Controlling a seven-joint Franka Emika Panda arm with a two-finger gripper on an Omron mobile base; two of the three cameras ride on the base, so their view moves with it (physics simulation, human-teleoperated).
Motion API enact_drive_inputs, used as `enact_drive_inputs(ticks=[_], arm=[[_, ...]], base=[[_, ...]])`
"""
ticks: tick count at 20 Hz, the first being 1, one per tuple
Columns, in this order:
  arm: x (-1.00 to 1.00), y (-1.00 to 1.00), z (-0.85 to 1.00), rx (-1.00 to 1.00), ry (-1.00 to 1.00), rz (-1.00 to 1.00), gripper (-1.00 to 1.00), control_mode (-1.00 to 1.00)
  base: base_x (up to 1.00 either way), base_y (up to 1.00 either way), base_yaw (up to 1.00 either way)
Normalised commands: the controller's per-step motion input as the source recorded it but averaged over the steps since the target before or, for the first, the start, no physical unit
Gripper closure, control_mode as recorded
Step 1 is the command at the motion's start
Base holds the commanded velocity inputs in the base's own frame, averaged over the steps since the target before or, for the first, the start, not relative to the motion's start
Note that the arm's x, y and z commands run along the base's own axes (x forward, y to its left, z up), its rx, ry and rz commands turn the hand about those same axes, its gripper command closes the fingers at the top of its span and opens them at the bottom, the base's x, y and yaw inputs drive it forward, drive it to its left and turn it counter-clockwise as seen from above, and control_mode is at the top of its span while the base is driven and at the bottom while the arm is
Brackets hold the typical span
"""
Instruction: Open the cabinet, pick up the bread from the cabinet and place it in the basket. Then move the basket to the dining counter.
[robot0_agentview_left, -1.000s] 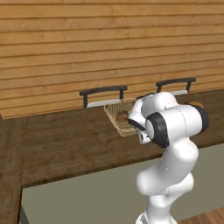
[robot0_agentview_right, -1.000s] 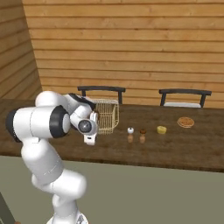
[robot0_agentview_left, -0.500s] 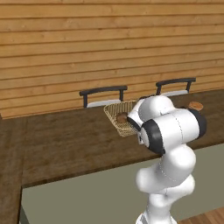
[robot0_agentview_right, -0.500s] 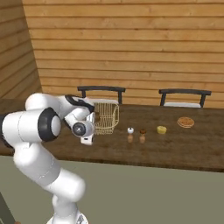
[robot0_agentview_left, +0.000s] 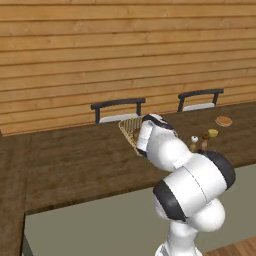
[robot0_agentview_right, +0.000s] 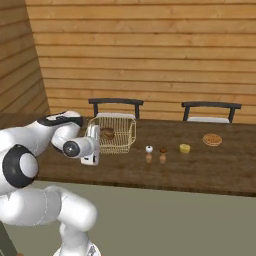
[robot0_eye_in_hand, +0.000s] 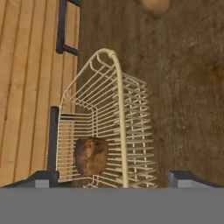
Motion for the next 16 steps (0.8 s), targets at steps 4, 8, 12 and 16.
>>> enact_drive_inputs(ticks=[4,8,12,16], arm=[[-0.61,-0.39,1.0,-0.03,0.05,0.0,-1.0,-1.0],[-0.4,-0.38,1.0,-0.01,0.21,0.0,-1.0,-1.0],[-0.28,-0.19,1.0,-0.04,0.31,0.0,-1.0,-1.0],[-0.17,-0.01,1.0,-0.08,0.34,0.01,-1.0,-1.0]], base=[[0.0,0.0,0.0],[0.0,0.0,0.0],[0.0,0.0,0.0],[0.0,0.0,0.0]])
